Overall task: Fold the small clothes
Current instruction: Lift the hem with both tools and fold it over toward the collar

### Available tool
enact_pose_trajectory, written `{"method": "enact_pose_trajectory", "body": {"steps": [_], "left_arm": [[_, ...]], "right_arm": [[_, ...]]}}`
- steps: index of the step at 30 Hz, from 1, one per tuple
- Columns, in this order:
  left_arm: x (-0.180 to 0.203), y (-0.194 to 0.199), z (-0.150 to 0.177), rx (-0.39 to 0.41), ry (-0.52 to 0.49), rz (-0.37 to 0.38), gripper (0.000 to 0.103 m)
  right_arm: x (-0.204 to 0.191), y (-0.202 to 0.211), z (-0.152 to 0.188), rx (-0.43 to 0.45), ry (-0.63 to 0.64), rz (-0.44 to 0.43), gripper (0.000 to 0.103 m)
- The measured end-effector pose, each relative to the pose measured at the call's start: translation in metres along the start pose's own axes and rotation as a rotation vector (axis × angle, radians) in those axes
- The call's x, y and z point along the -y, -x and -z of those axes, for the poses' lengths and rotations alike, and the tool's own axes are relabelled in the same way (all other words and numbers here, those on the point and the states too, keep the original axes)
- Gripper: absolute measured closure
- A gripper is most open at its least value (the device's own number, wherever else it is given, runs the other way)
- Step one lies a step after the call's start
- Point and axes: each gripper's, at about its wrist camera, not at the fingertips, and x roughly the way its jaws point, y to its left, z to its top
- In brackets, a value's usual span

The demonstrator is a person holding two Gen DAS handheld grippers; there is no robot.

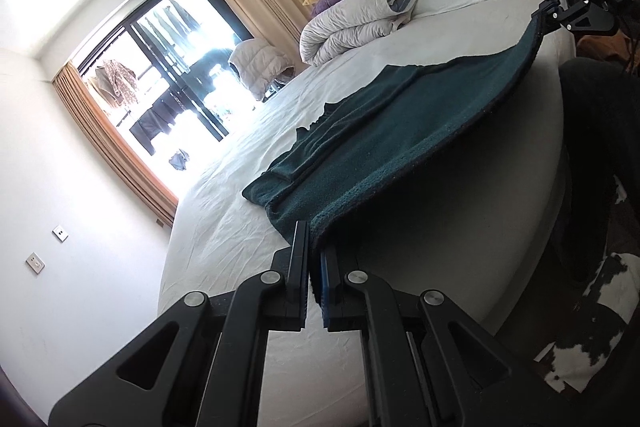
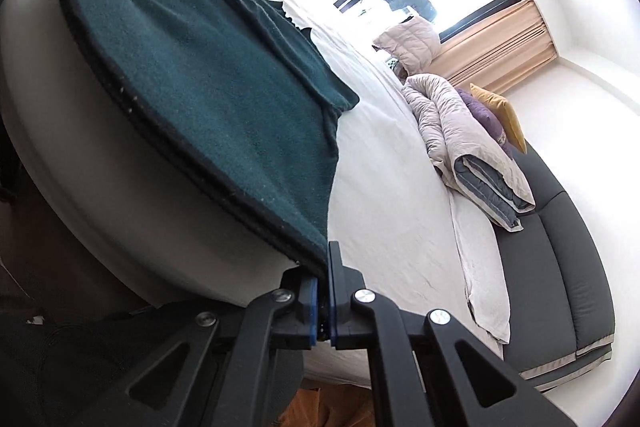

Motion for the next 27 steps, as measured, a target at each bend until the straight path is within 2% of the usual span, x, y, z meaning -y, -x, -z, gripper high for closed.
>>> {"method": "enact_pose_trajectory", "body": {"steps": [12,21,27], "left_arm": [[-0.046,-0.009,-0.03,0.036,0.121,-0.039,0.099],[-0.085,-0.043,-0.06,0.019,0.137,-0.069,0.099],[-0.117,-0.078,-0.077,-0.028,0.145,-0.043,0.099]], "right_arm": [[0.048,-0.007,-0.055,0.116,0.003,0.062,0.099],[0.073,-0.046,-0.105,0.148,0.051,0.065,0.099],[0.1,-0.079,-0.144,0.157,0.049,0.064,0.099]]}}
